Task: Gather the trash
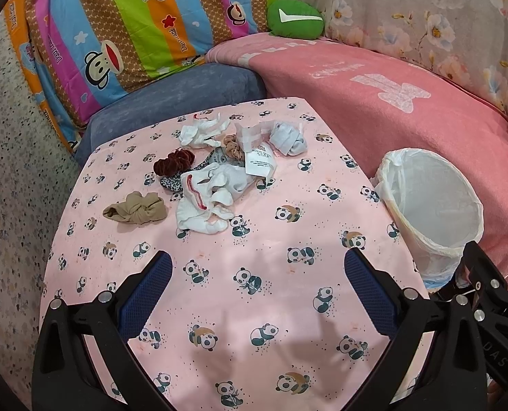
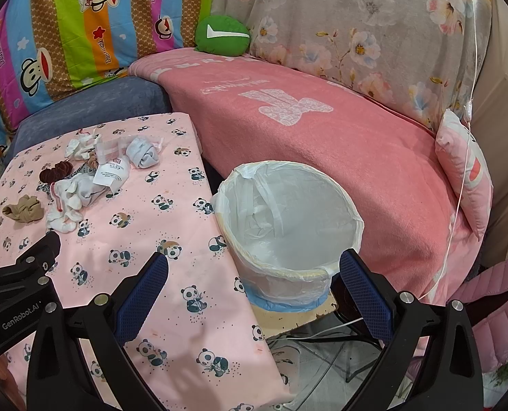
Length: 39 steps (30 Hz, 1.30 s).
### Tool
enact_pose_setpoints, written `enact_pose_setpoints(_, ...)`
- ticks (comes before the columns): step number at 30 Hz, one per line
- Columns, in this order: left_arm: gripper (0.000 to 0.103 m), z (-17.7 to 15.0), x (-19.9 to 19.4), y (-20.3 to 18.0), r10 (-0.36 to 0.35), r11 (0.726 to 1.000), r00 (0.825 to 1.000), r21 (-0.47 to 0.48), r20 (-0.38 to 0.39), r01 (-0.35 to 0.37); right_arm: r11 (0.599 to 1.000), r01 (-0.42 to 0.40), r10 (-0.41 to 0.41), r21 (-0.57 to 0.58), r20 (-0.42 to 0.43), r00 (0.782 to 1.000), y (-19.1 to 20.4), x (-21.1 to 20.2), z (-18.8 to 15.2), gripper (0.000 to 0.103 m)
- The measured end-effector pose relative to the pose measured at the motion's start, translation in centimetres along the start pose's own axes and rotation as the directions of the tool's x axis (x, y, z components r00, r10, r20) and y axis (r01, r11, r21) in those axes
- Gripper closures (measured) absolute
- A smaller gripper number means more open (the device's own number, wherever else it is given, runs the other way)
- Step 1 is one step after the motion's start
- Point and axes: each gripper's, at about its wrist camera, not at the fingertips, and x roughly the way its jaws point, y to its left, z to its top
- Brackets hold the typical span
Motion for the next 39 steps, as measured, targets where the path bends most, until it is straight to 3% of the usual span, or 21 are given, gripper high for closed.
enact_pose_setpoints(17, 0.007, 0.0, 0.0, 0.0, -0.003, 1.0, 1.0, 0.0, 0.0, 0.003, 1.0, 0.004, -0.004, 0.005, 0.003, 1.0, -0.6, 0.1, 0.4, 0.005)
enact_pose_setpoints(39, 0.007, 1.1, 1.6, 2.8, -0.08, 0.997, 0.997, -0.012, 0.021, 0.08, 0.999, 0.039, -0.041, 0.036, 0.048, 0.998, 1.3, -0.2, 1.4, 0.005)
